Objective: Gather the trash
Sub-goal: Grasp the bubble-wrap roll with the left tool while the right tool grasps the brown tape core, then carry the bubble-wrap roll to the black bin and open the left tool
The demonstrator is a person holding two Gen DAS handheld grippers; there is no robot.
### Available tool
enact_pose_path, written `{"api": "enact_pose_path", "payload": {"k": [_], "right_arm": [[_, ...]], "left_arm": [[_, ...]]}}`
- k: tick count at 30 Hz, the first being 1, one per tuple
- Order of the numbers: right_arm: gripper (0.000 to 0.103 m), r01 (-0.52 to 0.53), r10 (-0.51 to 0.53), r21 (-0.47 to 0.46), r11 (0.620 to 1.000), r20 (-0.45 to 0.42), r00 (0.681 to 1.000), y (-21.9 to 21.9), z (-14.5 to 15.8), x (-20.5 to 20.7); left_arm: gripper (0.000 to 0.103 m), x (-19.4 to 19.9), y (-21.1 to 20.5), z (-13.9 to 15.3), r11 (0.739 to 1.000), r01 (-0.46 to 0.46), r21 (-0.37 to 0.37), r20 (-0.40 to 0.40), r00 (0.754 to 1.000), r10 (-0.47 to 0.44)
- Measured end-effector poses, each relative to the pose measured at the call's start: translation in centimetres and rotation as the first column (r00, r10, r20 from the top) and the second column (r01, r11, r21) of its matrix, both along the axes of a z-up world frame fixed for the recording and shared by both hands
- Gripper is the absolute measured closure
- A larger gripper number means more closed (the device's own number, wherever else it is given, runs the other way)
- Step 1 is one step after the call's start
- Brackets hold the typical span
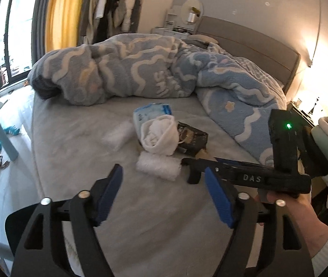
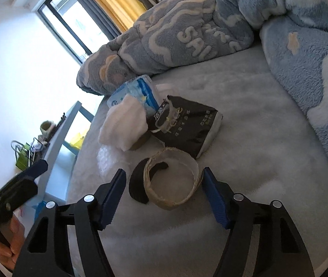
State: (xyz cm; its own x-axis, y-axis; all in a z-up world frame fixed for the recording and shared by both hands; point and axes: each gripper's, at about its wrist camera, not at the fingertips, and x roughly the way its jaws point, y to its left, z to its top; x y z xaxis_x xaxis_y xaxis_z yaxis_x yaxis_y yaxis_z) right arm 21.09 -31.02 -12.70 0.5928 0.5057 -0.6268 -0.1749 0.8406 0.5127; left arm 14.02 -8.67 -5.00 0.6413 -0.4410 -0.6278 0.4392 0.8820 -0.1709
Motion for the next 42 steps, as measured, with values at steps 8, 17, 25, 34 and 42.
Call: {"api": "enact_pose_path", "payload": {"k": [8, 17, 25, 34, 42], "right_arm": [[0.055, -0.035, 0.035, -0.059, 0.998, -0.003, 0.999, 0.9, 0.3, 1.2], [0.055, -0.029, 0.031, -0.055, 0.998, 0.046, 0.998, -0.2, 3.2, 2.1], [0.055, -0.038, 0.039, -0.009, 0.999, 0.061, 0.997, -0.7, 4.4, 3.6], [0.055, -0.054, 0.055, -0.018, 0.998, 0.092, 0.994, 0.7, 6.0, 4.0], [0.055, -0.036, 0.042, -0.037, 0.999, 0.150, 0.988, 2.1, 7.8, 3.9]], "left_arm": [[0.021, 2.7, 0.3, -2.4, 0.999, -0.015, 0.041, -0.051, 0.999, 0.017], [0.019, 5.4, -1.2, -4.4, 0.999, 0.007, 0.047, -0.089, 0.996, -0.003], [0.019, 6.8, -2.3, -5.5, 0.998, 0.033, 0.050, -0.110, 0.994, -0.027], [0.036, 7.0, -2.2, -5.9, 0.998, 0.042, 0.053, -0.134, 0.990, -0.035], [0.040, 6.2, -0.3, -4.3, 1.000, 0.012, 0.014, -0.125, 0.992, -0.010]]}}
